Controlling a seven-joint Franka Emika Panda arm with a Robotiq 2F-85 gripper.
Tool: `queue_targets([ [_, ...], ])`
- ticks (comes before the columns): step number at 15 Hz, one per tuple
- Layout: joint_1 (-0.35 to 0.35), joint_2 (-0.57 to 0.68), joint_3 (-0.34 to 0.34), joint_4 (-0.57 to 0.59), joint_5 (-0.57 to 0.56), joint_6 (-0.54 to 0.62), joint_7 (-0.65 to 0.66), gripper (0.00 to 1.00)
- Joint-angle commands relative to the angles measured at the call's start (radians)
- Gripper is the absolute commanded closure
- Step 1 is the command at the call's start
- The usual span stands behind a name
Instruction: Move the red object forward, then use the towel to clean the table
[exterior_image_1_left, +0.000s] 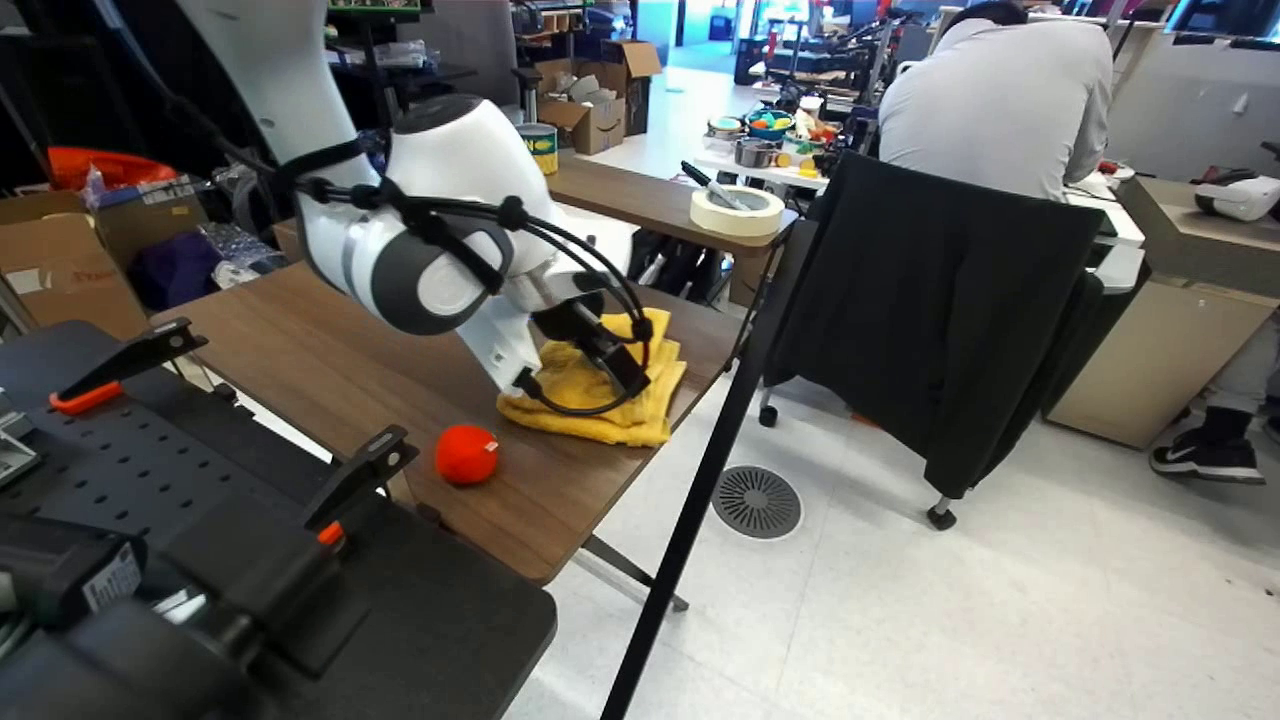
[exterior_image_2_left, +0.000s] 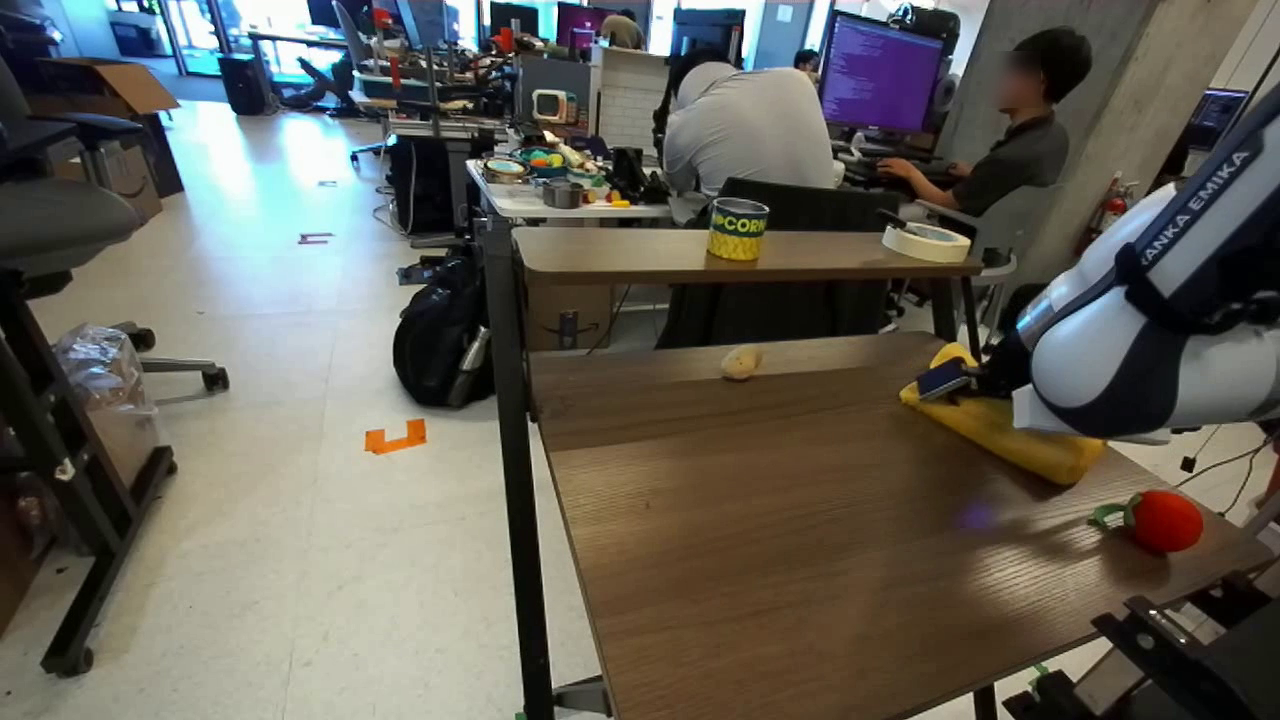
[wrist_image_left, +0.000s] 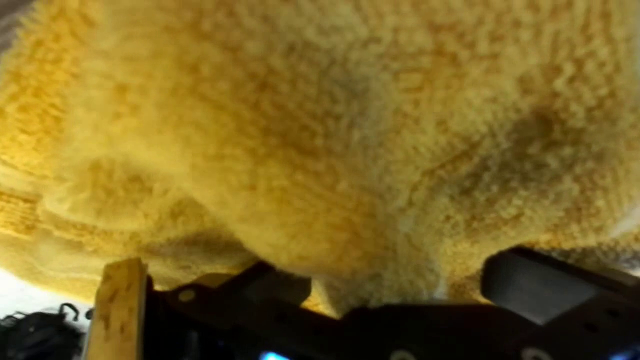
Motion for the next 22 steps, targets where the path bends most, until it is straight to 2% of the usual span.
queue_targets([
  [1, -0.076, 0.113, 0.014, 0.162, 0.084, -0.065, 0.065, 0.00],
  [3, -0.083, 0.132, 0.038, 0.212, 0.129, -0.090, 0.113, 0.00],
  [6, -0.087, 0.124, 0.130, 0.241, 0.109, -0.058, 0.106, 0.00],
  [9, -0.070, 0.137, 0.192, 0.277, 0.090, -0.040, 0.088, 0.00],
  [10, -0.039, 0.139, 0.196, 0.277, 0.096, -0.043, 0.089, 0.00],
  [11, 0.036, 0.113, 0.177, 0.244, 0.116, -0.064, 0.092, 0.00],
  [13, 0.120, 0.086, 0.149, 0.190, 0.108, -0.079, 0.066, 0.00],
  [15, 0.233, 0.065, 0.104, 0.126, 0.115, -0.053, 0.051, 0.00],
  [19, 0.419, 0.033, 0.070, 0.026, 0.108, -0.023, 0.013, 0.00],
  [22, 0.541, 0.005, 0.076, -0.030, 0.099, -0.016, -0.023, 0.00],
])
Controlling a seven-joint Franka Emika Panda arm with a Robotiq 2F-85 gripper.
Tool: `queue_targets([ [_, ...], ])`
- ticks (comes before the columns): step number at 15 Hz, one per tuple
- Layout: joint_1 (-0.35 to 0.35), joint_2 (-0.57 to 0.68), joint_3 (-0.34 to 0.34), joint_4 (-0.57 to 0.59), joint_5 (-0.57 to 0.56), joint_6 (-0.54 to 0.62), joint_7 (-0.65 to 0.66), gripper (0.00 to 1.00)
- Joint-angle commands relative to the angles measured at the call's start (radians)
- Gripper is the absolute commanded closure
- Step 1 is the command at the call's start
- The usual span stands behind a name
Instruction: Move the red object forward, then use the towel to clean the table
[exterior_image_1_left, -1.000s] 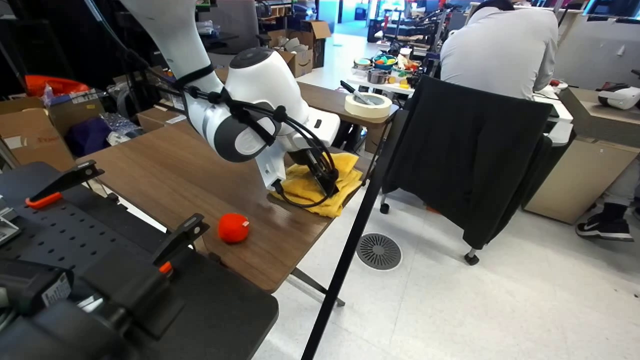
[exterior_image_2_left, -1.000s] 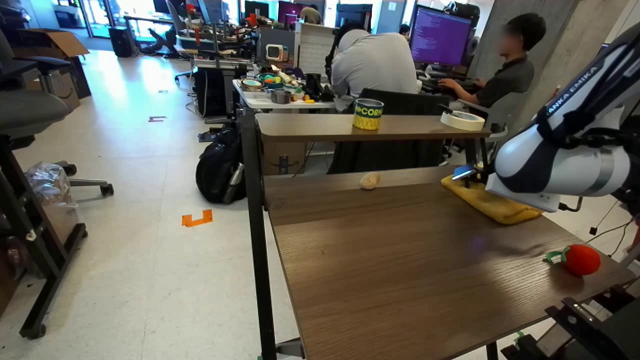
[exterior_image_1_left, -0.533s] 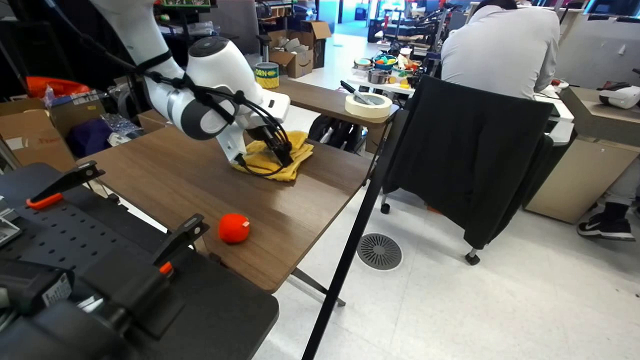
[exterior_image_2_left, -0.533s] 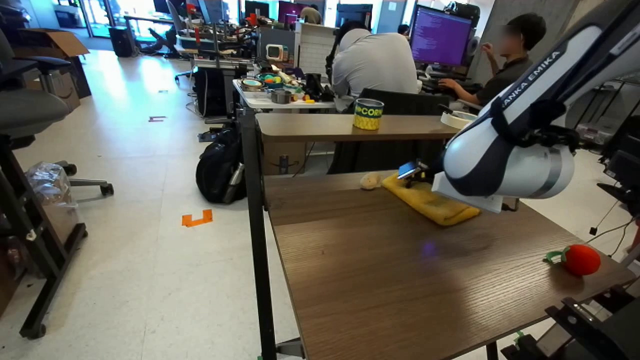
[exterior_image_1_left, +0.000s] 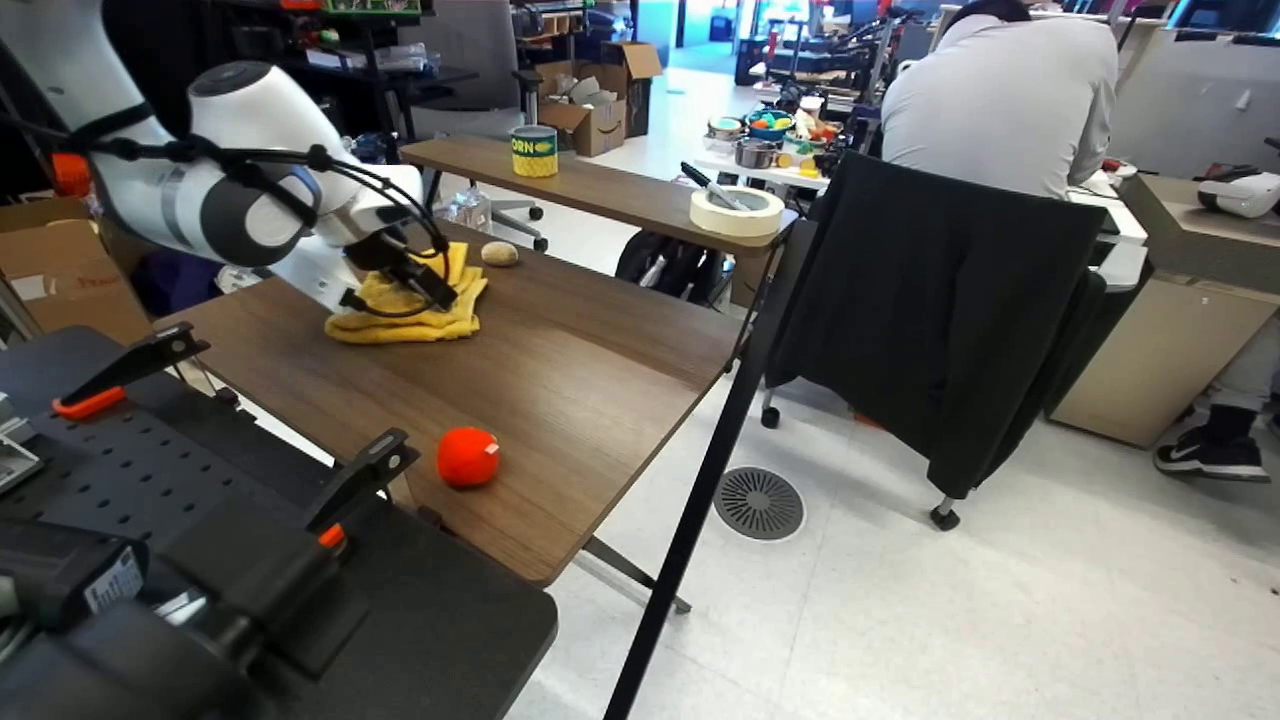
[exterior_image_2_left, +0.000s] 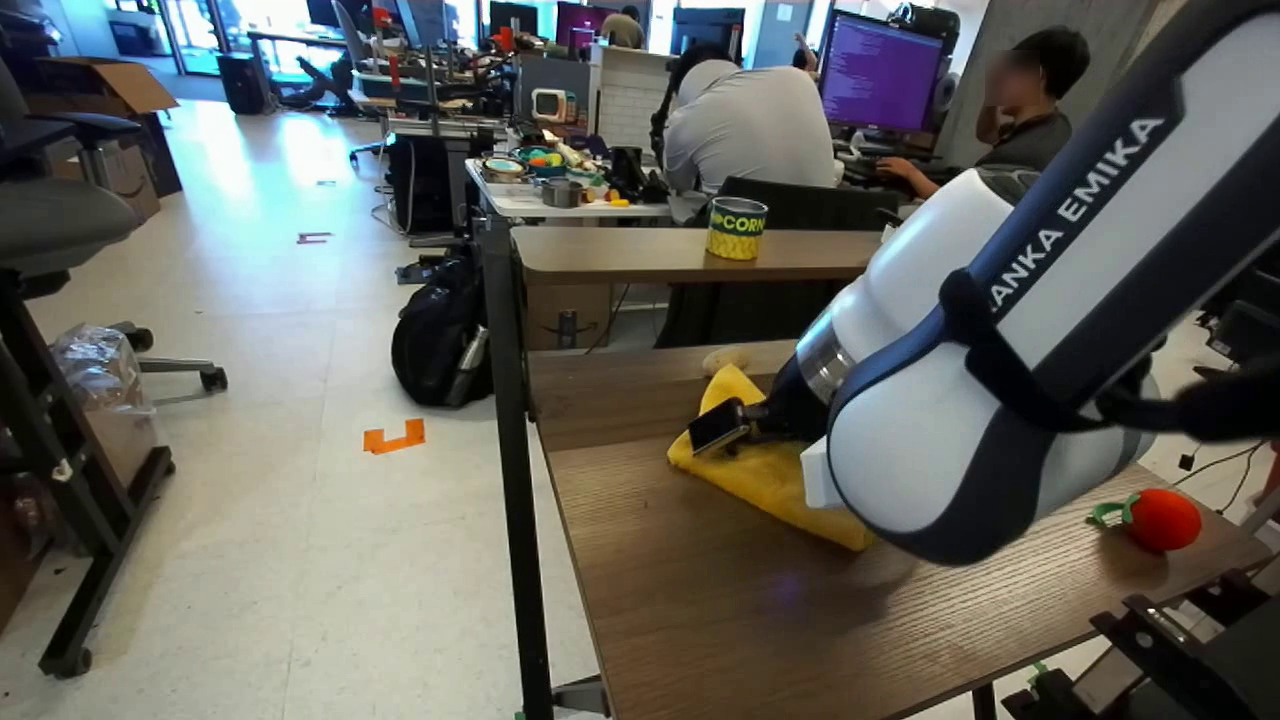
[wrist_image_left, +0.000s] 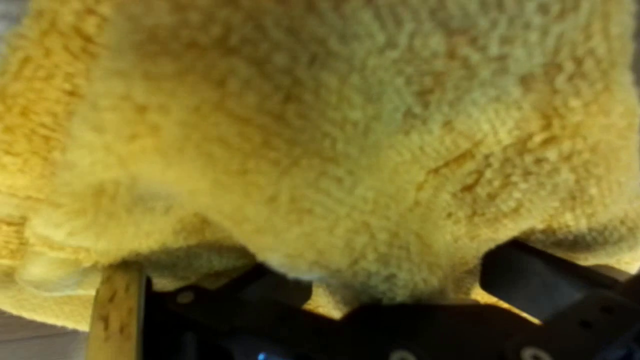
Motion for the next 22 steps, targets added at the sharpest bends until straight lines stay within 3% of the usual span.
queue_targets([
  [1, 0.134, -0.004, 0.010, -0.071, -0.007, -0.012, -0.044, 0.00],
  [5, 0.212, -0.013, 0.014, -0.068, -0.048, -0.079, -0.095, 0.00],
  [7, 0.219, -0.012, -0.019, -0.049, -0.043, -0.123, -0.094, 0.00],
  [9, 0.180, -0.016, -0.038, -0.036, -0.036, -0.175, -0.066, 0.00],
  [11, 0.112, -0.041, -0.038, -0.055, -0.038, -0.215, -0.037, 0.00],
  [16, -0.150, -0.072, 0.013, -0.108, -0.037, -0.186, -0.013, 0.00],
  [22, -0.381, -0.104, 0.042, -0.145, 0.012, -0.118, 0.056, 0.00],
])
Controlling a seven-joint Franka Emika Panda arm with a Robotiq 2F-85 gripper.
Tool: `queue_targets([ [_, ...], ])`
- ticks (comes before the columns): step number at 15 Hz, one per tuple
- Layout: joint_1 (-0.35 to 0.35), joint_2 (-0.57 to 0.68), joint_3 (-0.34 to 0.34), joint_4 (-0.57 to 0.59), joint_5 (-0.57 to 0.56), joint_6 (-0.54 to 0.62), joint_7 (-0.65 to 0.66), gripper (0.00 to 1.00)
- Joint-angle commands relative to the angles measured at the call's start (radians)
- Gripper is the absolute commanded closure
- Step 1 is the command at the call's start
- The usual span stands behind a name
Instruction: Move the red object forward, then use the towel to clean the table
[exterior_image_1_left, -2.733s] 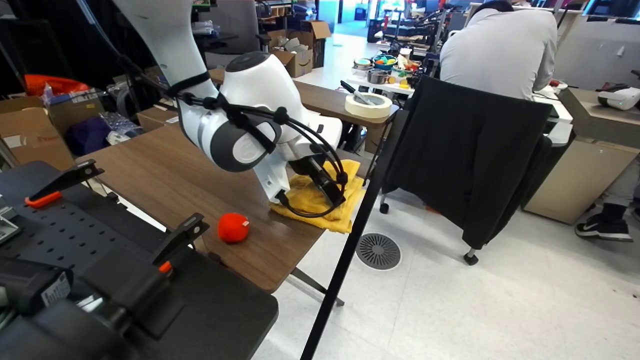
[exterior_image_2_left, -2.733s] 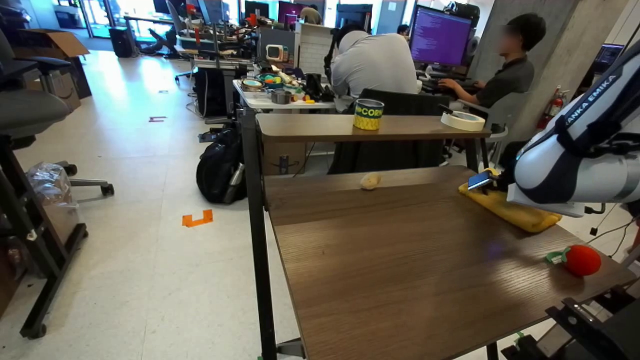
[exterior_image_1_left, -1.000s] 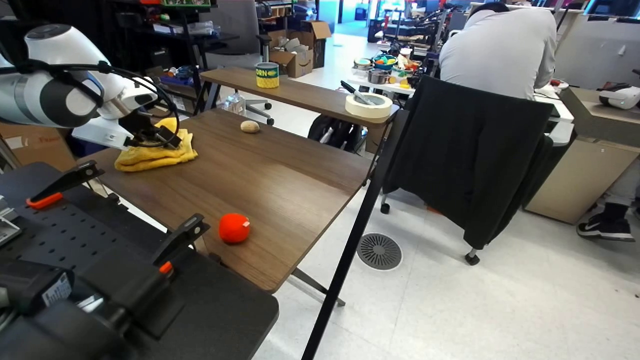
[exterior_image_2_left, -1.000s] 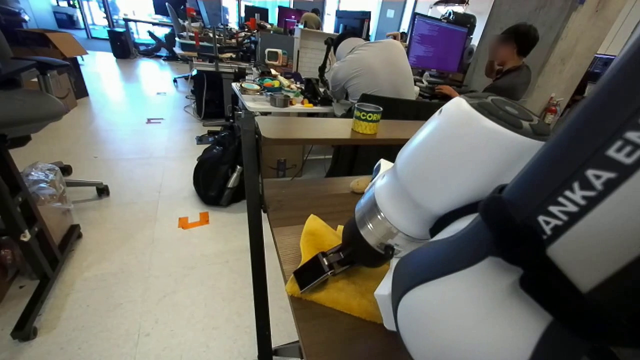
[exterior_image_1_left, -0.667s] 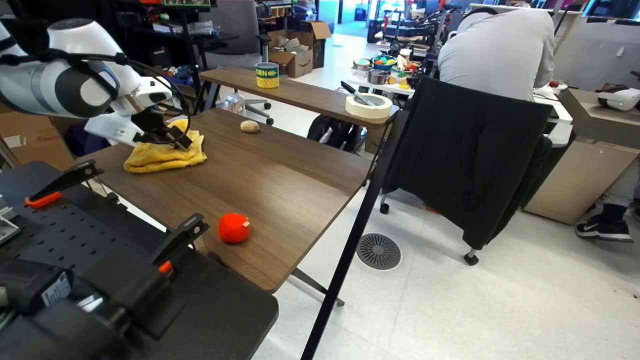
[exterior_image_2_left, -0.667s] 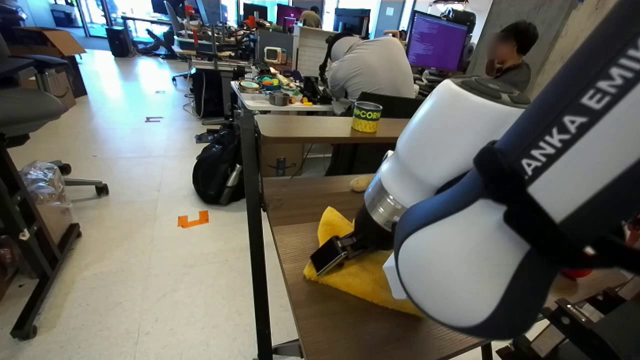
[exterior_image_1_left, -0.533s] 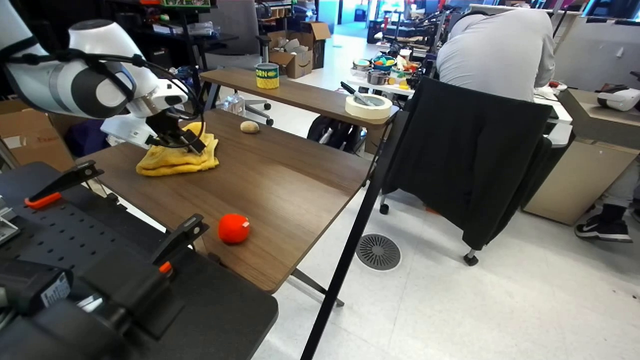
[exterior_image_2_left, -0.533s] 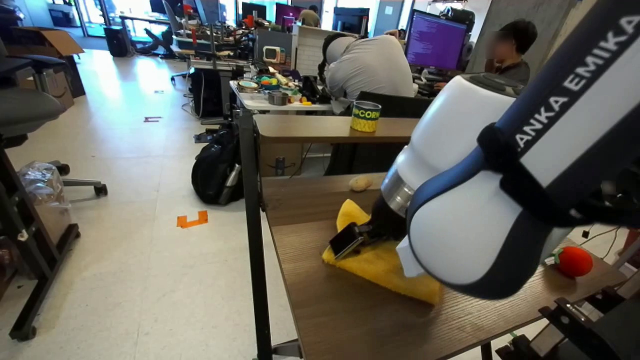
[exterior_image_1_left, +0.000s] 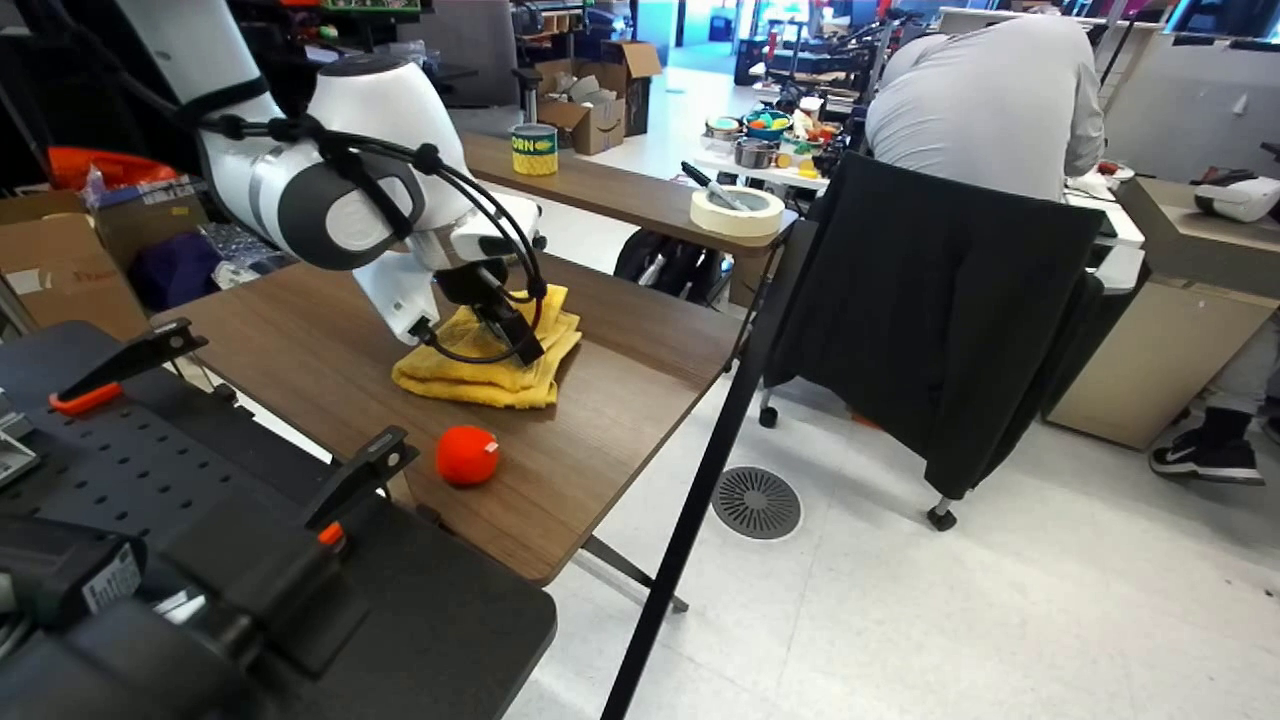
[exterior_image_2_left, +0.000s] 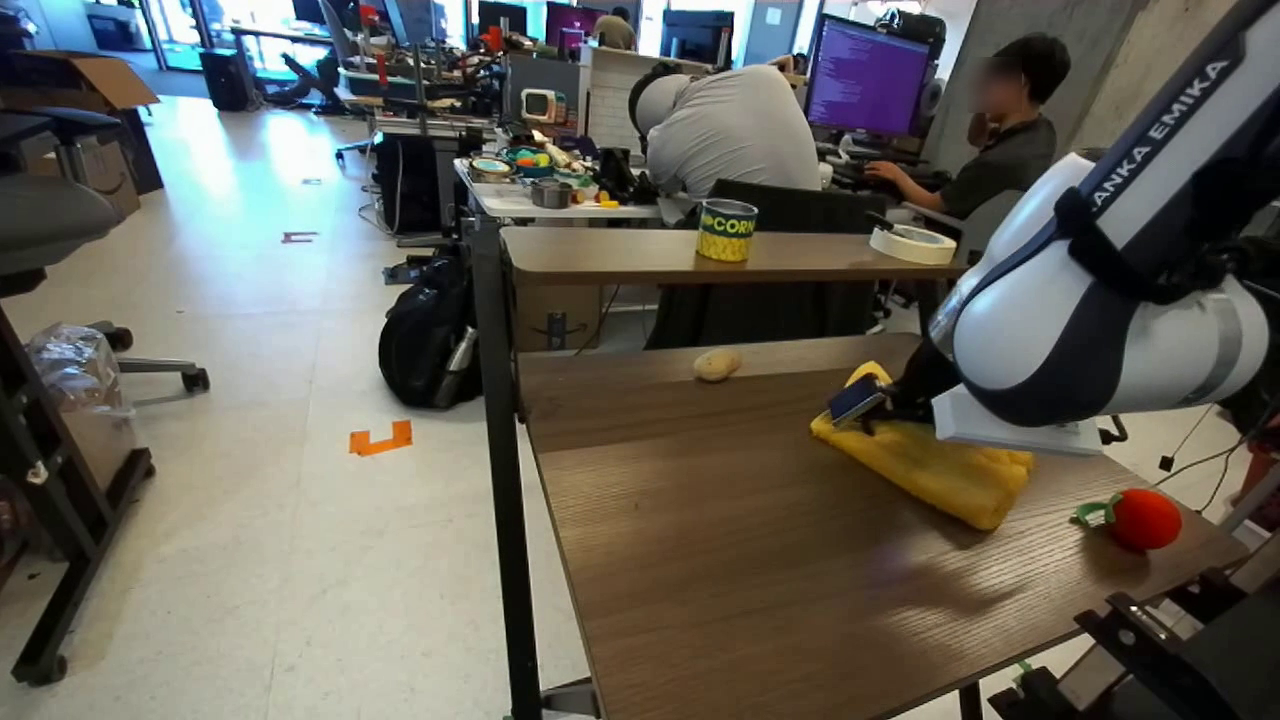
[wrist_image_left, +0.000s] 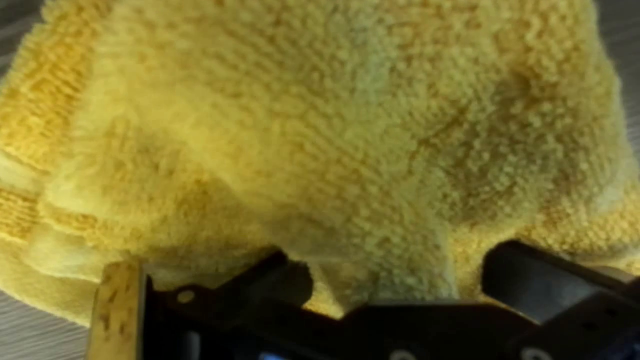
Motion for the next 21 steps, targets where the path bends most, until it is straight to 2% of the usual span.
queue_targets([
  [1, -0.111, -0.001, 0.046, -0.031, 0.040, 0.057, 0.072, 0.00],
  [4, -0.114, 0.036, 0.060, -0.003, 0.105, 0.128, 0.163, 0.00],
  [6, -0.042, 0.072, 0.041, 0.029, 0.117, 0.117, 0.170, 0.00],
  [7, 0.028, 0.093, 0.014, 0.046, 0.116, 0.095, 0.157, 0.00],
  [8, 0.065, 0.099, 0.008, 0.051, 0.105, 0.082, 0.143, 0.00],
  [10, 0.133, 0.086, 0.010, 0.028, 0.074, 0.080, 0.107, 0.00],
  [17, 0.443, 0.063, -0.001, -0.065, 0.069, 0.139, 0.027, 0.00],
  [21, 0.528, 0.033, -0.024, -0.063, 0.035, 0.127, -0.050, 0.00],
])
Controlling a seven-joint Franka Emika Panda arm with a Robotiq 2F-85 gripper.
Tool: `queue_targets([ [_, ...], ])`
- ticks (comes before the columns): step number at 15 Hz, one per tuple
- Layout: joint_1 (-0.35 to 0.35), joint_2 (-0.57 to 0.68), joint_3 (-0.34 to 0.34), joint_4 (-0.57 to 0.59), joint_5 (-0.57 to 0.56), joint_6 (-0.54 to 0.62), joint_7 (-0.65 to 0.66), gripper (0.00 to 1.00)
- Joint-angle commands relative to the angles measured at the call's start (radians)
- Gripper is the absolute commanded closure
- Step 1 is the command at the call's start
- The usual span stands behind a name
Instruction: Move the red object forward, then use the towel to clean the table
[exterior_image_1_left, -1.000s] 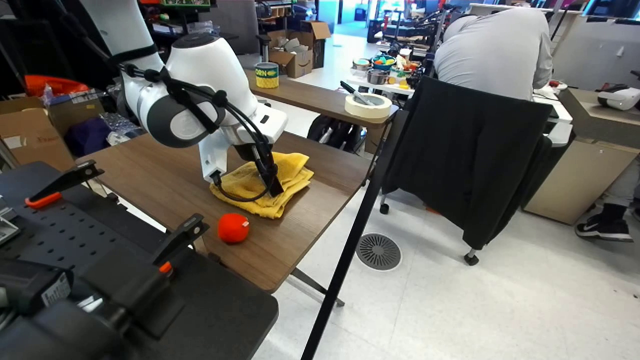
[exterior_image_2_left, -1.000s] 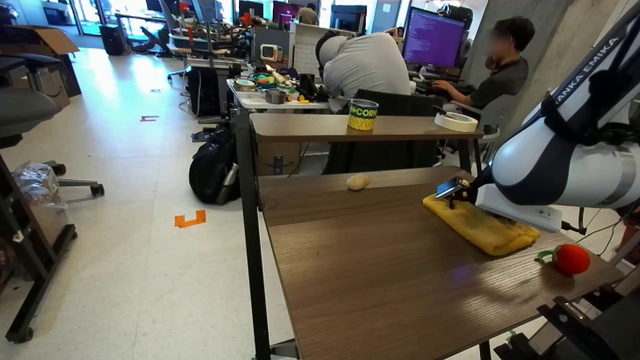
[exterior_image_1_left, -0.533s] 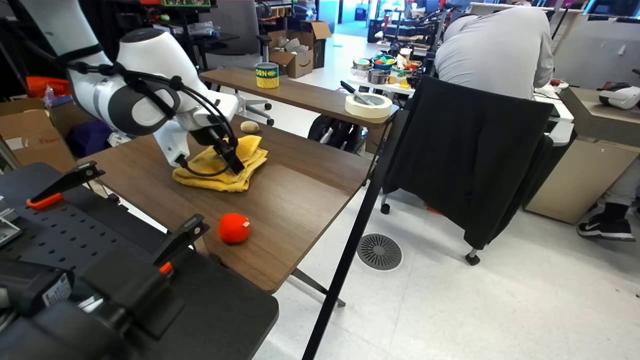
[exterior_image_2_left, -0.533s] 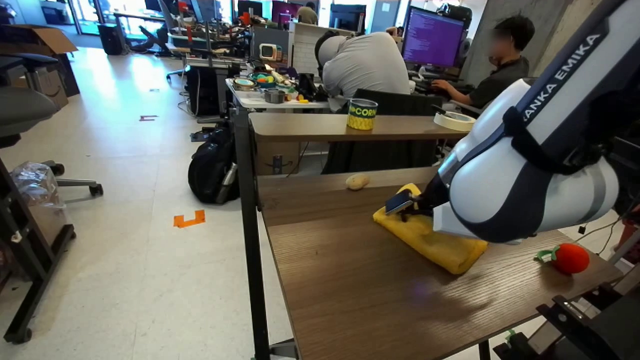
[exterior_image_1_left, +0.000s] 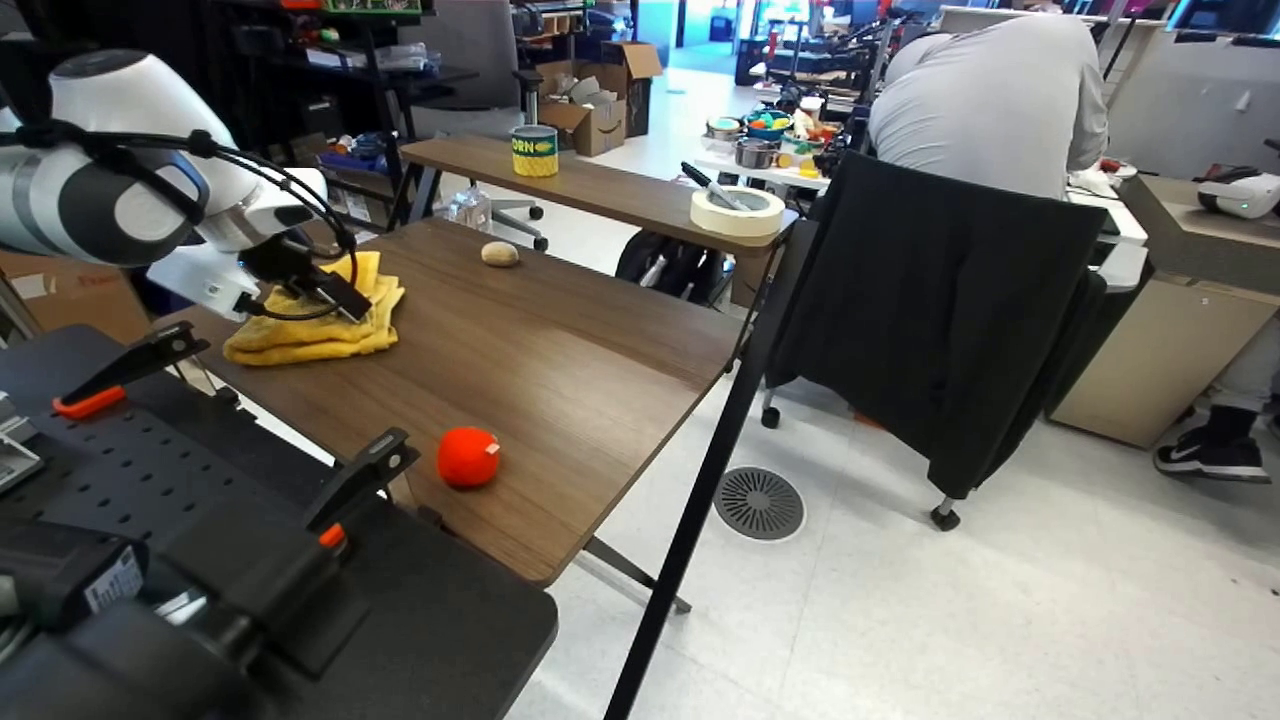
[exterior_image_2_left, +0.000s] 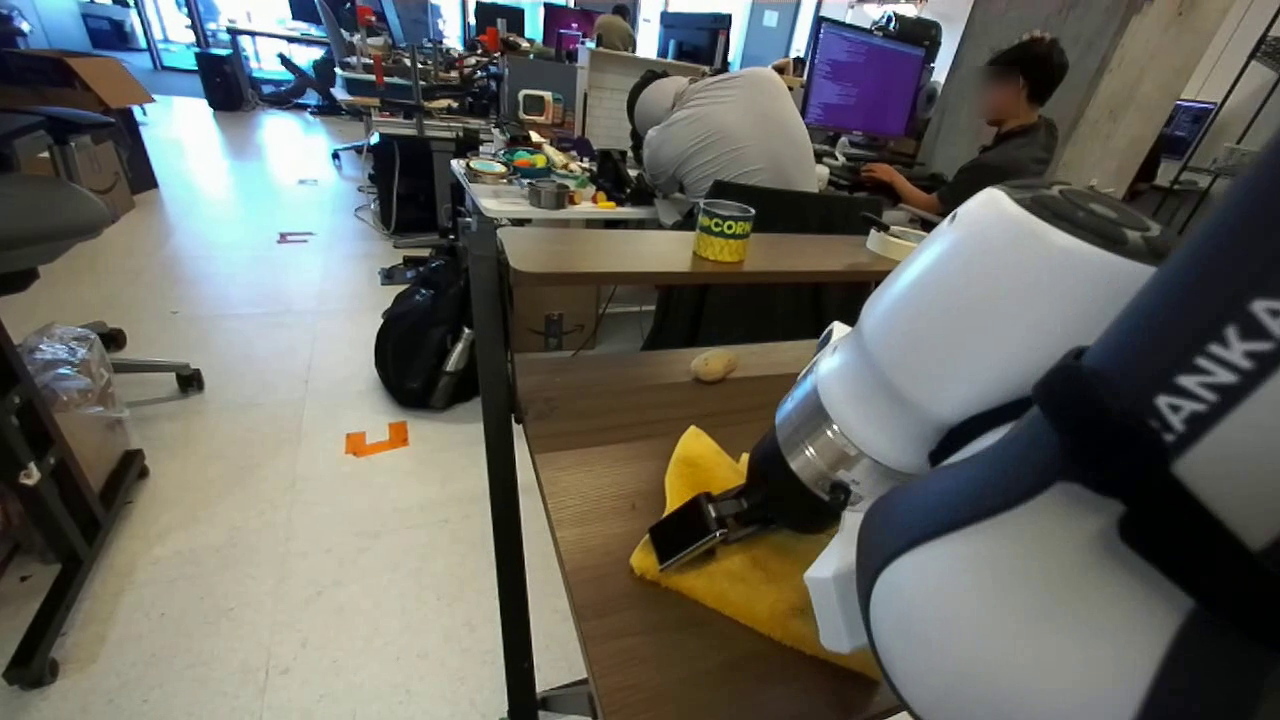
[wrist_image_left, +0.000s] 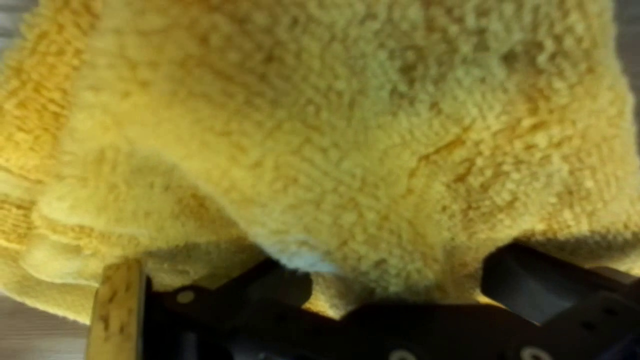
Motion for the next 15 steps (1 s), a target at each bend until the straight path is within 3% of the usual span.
queue_targets([
  [1, 0.067, 0.003, -0.033, 0.010, -0.017, -0.020, -0.030, 0.00],
  [5, 0.079, -0.108, -0.040, -0.075, -0.005, 0.049, -0.026, 0.00],
  [8, 0.038, -0.213, 0.000, -0.173, -0.011, 0.159, -0.039, 0.00],
  [11, -0.052, -0.336, 0.077, -0.278, -0.036, 0.223, -0.027, 0.00],
  [12, 0.008, -0.228, 0.026, -0.158, 0.011, 0.121, -0.044, 0.00],
  [15, -0.005, -0.262, 0.031, -0.173, 0.005, 0.080, -0.044, 0.00],
])
